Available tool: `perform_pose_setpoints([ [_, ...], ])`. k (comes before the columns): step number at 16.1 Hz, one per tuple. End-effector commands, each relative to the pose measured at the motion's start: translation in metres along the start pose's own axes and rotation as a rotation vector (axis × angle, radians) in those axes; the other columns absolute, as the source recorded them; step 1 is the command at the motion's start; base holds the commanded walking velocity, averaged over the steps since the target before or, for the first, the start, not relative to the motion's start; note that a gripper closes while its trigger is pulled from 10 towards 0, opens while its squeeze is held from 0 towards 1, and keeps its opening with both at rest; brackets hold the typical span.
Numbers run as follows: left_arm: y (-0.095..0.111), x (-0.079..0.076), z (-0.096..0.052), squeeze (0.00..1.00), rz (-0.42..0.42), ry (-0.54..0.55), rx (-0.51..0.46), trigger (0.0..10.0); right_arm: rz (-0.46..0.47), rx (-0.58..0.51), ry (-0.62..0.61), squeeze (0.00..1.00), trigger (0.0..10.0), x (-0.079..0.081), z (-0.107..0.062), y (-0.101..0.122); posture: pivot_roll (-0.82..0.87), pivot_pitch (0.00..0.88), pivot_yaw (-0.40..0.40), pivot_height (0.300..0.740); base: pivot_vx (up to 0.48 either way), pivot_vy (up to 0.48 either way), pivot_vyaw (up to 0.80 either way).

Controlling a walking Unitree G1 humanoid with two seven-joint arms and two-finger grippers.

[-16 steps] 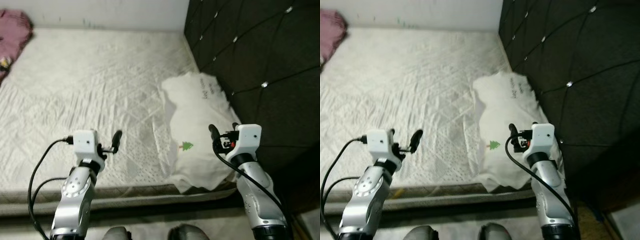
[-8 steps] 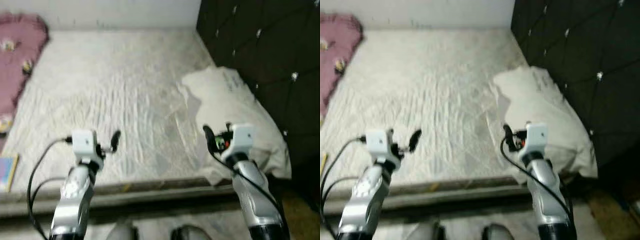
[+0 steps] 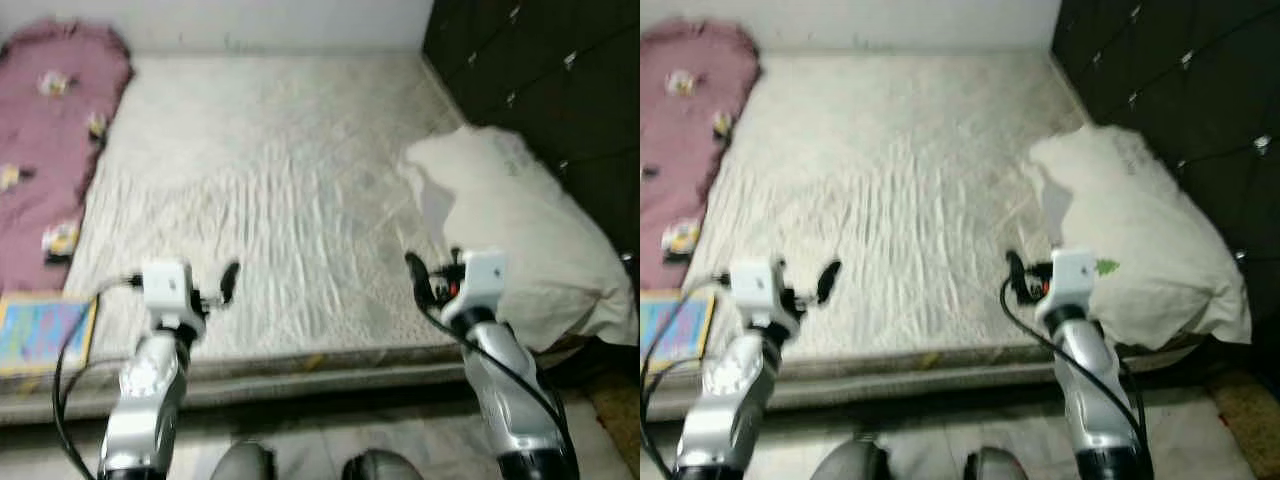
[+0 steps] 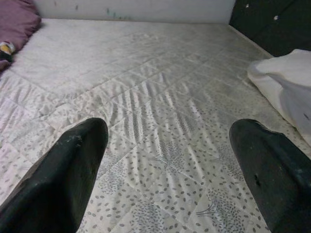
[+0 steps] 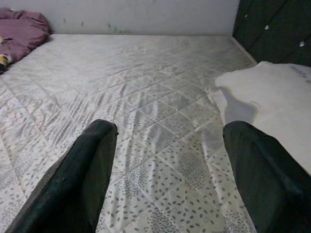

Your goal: Clean up the room

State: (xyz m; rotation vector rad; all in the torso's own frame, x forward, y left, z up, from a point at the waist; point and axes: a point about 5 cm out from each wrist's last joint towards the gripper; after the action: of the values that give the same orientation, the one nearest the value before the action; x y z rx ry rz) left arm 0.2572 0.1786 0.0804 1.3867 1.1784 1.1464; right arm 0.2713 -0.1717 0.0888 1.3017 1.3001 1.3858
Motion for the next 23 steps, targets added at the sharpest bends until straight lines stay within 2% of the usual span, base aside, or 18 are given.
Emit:
perform_pose_setpoints([
  [1,0.0027,0.0071,-0.0012,0.0,0.018,0.014,-0.005,10.0,0.004,-0.024,0.016,0.0,10.0,0.0039,0.0024,0.0056,0.01,0.096,-0.039,0.74,0.0,0.48,0.0],
  [23,0.0031,0.0055,-0.001,0.0,0.018,-0.003,0.0,10.0,-0.019,-0.008,0.018,0.0,10.0,0.0028,0.0032,0.0038,0.01,0.1,-0.041,0.74,0.0,0.476,0.0],
])
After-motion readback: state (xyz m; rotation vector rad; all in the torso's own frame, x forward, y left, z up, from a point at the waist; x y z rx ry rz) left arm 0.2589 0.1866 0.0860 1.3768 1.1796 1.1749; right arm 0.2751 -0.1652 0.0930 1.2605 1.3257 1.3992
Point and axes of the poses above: a point about 5 cm out from each wrist's last joint towards the gripper, its own z axis pointing out of the wrist towards the gripper, its own y axis along the axis of the wrist's last joint, x = y × z, and after that the axes turned 7 degrees about z, right-handed
